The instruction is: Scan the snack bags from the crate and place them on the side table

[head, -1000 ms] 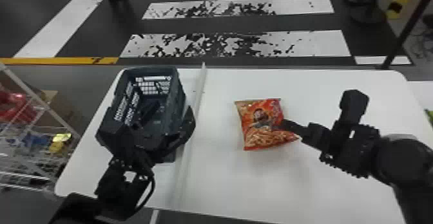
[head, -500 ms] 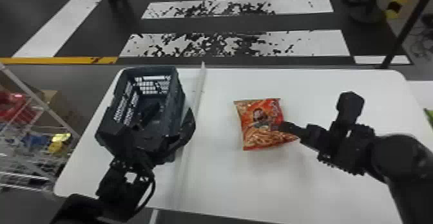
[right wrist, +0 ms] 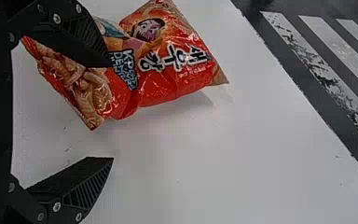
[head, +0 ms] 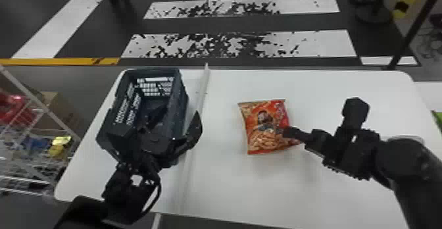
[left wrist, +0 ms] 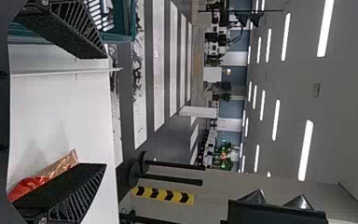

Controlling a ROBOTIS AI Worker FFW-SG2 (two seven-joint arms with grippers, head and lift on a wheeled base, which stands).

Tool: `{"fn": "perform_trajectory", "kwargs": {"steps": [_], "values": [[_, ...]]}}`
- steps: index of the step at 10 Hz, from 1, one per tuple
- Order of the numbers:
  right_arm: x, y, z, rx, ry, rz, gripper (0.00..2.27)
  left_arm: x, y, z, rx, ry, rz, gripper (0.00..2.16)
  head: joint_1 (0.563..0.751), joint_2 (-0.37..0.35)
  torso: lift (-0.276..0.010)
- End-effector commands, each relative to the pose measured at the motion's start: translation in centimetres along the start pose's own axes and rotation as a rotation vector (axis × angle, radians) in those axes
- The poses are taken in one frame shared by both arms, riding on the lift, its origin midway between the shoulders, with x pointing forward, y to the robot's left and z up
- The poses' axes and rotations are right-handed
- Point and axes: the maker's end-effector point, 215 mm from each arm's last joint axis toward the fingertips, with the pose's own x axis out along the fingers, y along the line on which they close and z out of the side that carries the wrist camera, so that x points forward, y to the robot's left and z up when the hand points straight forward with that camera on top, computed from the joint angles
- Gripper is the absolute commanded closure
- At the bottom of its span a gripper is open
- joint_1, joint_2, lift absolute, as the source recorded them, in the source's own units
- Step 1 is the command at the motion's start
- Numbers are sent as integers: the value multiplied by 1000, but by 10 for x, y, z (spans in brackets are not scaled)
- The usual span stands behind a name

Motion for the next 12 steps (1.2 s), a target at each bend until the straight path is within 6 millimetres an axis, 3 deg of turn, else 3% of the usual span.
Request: {"fn": "perform_trajectory", "kwargs": {"steps": [1,2,3,4,7,9,12], "values": [[3,2,4,17,2,22,441,0,0,-1,1,1,-2,39,695,145,-50],[3,7,4,39,5,52,819,1,0,-2,0,2,-1,39,695,145,-50],[4,7,4,43,7,59,1703,1,1,-3,-2,5,0,39,695,147,-50],[2,7,6,68,7,73,2246,0,1,-5,-2,8,1,39,695,150,-50],[-16,16,-15,140,101,160,2250,1,2,-6,-1,11,1,39,695,156,-50],[-35,23,-10,146,100,202,2250,1,3,-7,0,13,1,39,695,163,-50],[-67,36,19,11,21,180,2250,0,4,-6,0,14,0,39,695,157,-50]]}}
